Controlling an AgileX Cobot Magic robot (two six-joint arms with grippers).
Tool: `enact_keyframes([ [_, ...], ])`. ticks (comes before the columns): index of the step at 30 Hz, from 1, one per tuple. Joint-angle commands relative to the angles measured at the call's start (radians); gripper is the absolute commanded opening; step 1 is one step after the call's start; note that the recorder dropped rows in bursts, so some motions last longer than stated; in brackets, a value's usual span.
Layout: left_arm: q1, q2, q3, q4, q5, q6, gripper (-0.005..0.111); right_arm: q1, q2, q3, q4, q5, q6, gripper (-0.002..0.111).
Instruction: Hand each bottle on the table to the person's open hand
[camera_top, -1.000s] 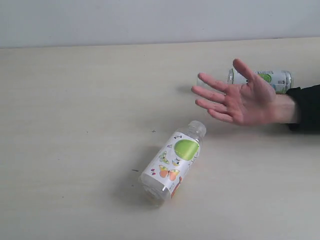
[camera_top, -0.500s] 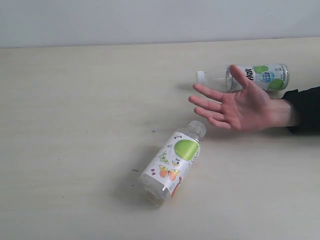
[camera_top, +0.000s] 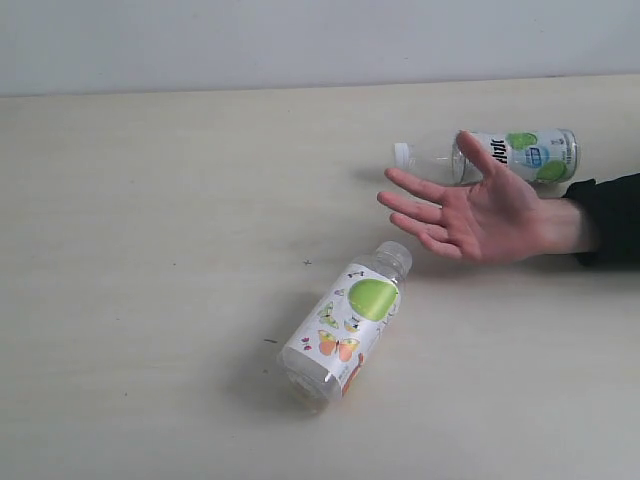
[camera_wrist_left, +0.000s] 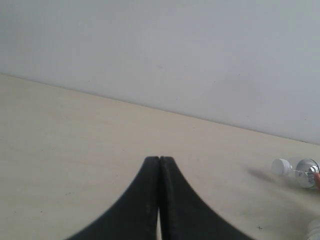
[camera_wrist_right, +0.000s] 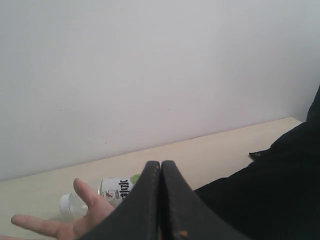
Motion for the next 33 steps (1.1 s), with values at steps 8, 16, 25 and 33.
enact_keyframes([
  [8,0.002,-0.007,0.003,0.003,0.002,0.003,0.000,0.001,-0.006,0.005,0.032,-0.209,0.209,0.000],
  [16,0.002,-0.007,0.003,0.003,0.002,0.003,0.000,0.001,0.008,-0.111,0.058,-0.089,0.217,0.000],
  [25,0.002,-0.007,0.003,0.003,0.002,0.003,0.000,0.050,0.282,-0.448,0.065,0.300,-0.136,0.000],
  [33,0.002,-0.007,0.003,0.003,0.002,0.003,0.000,0.182,0.694,-0.737,0.256,0.781,-0.397,0.000],
])
